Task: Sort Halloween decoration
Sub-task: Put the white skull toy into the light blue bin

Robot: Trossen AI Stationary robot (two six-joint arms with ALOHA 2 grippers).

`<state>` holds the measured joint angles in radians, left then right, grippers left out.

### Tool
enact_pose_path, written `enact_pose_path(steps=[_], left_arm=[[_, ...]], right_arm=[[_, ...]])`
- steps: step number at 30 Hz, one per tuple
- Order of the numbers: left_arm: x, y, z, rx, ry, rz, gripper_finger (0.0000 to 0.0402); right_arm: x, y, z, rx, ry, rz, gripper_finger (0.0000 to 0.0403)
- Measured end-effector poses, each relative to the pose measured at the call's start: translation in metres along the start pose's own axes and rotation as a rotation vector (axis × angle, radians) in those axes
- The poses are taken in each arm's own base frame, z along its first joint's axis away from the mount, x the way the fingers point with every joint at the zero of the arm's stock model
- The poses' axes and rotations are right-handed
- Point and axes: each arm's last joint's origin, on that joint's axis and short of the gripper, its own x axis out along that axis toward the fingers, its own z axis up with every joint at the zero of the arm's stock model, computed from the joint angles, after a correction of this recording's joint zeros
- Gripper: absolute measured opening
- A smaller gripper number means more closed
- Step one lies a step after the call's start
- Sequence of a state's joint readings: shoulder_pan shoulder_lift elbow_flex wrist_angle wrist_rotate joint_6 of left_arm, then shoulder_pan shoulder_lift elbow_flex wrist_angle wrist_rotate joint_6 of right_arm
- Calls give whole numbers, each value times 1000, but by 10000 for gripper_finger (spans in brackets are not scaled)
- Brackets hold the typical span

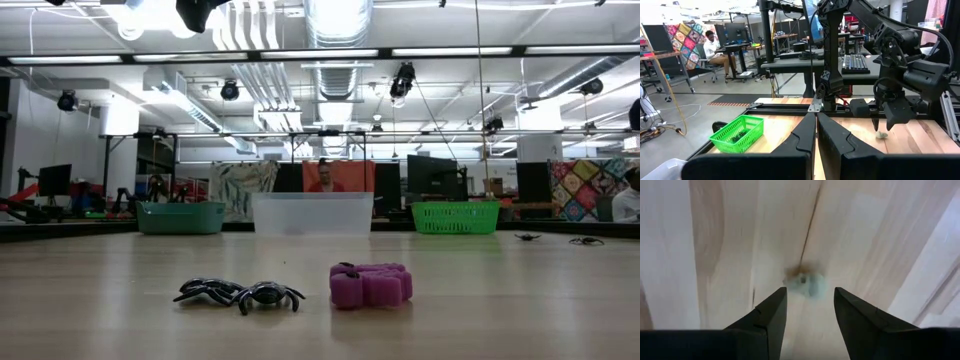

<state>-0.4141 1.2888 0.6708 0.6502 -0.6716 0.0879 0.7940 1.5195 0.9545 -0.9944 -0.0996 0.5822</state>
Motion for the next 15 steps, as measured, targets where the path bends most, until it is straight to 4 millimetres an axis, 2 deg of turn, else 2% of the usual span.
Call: enact_pose_path(steps=[15], left_arm=[[0, 0, 0, -11, -1, 0, 0]], right_arm=[[10, -4, -4, -188, 44, -18, 146]])
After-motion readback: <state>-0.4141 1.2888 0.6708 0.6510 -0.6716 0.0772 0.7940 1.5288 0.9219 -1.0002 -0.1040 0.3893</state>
